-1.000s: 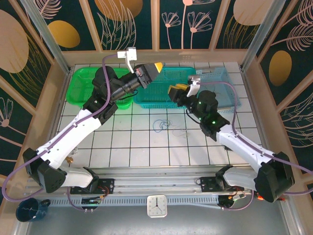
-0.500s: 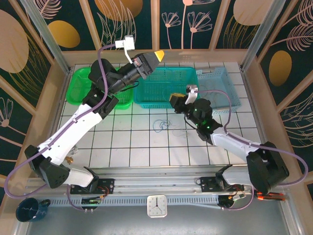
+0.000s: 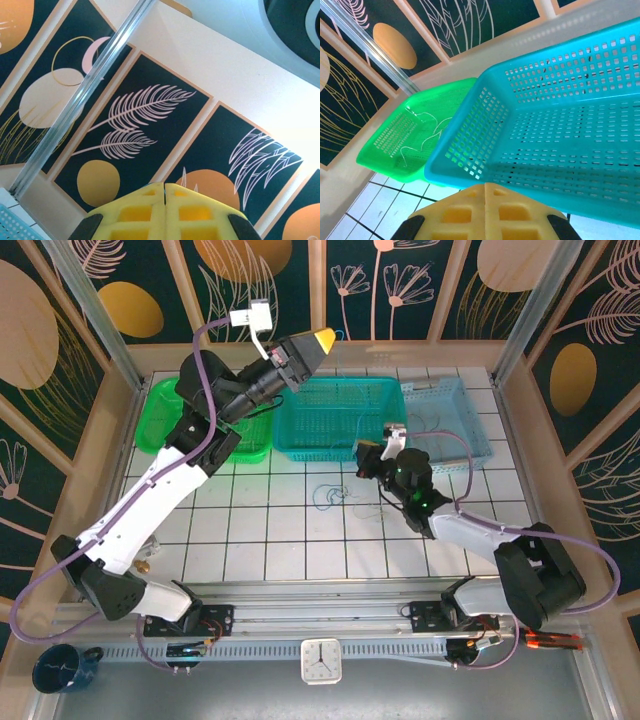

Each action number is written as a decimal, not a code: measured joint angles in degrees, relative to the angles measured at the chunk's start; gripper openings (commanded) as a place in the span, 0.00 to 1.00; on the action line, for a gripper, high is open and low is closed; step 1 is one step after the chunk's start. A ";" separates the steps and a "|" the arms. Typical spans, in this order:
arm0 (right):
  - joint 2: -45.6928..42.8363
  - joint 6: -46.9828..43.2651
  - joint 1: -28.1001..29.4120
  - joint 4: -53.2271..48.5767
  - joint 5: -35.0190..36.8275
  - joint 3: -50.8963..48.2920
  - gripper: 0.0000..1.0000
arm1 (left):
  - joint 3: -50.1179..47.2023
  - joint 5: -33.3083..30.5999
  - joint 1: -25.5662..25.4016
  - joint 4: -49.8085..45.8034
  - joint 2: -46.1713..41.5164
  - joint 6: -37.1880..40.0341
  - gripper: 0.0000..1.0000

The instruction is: Untangle the cables

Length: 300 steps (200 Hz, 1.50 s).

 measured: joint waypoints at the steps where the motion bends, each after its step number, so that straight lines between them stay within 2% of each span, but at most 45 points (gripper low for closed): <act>1: 0.00 -0.02 -0.04 0.02 -0.04 0.00 0.04 | 0.07 -0.07 0.00 -0.09 0.07 0.02 0.00; 41: -1.33 -0.02 -2.12 -1.53 0.15 -0.17 0.06 | 1.49 -2.51 0.22 -2.84 2.10 3.85 0.00; 90: -8.98 0.15 -2.91 -6.56 1.57 -1.11 0.11 | 2.64 -6.58 1.99 -5.33 6.49 8.59 0.00; 151: -16.44 1.36 -3.02 -13.46 1.22 -3.67 0.16 | 0.04 -11.58 4.48 -5.64 16.28 13.68 0.00; 178: -17.62 1.97 -2.86 -15.50 0.55 -4.48 0.23 | -1.38 -13.05 5.05 -6.08 22.14 15.72 0.00; 190: -17.68 2.01 -2.49 -16.39 0.26 -4.70 0.29 | -1.57 -13.31 5.20 -6.58 24.57 16.48 0.18; 212: -17.66 2.43 -1.38 -17.33 -0.31 -5.46 0.35 | -1.66 -13.53 5.66 -8.41 27.30 17.62 0.63; 224: -17.66 2.54 -1.05 -17.90 -0.50 -5.68 0.36 | -1.66 -13.66 5.81 -9.16 27.71 17.92 0.80; 235: -17.59 2.78 -0.48 -17.99 -0.48 -5.86 0.37 | -1.66 -14.14 5.88 -9.44 27.67 18.80 0.91; 250: -17.31 2.78 0.70 -18.03 -0.50 -6.21 0.37 | -1.64 -14.60 6.05 -9.57 27.32 19.47 0.99; 300: -14.64 2.95 3.04 -18.18 -0.48 -6.29 0.39 | -1.68 -14.80 6.08 -12.37 23.37 20.94 0.99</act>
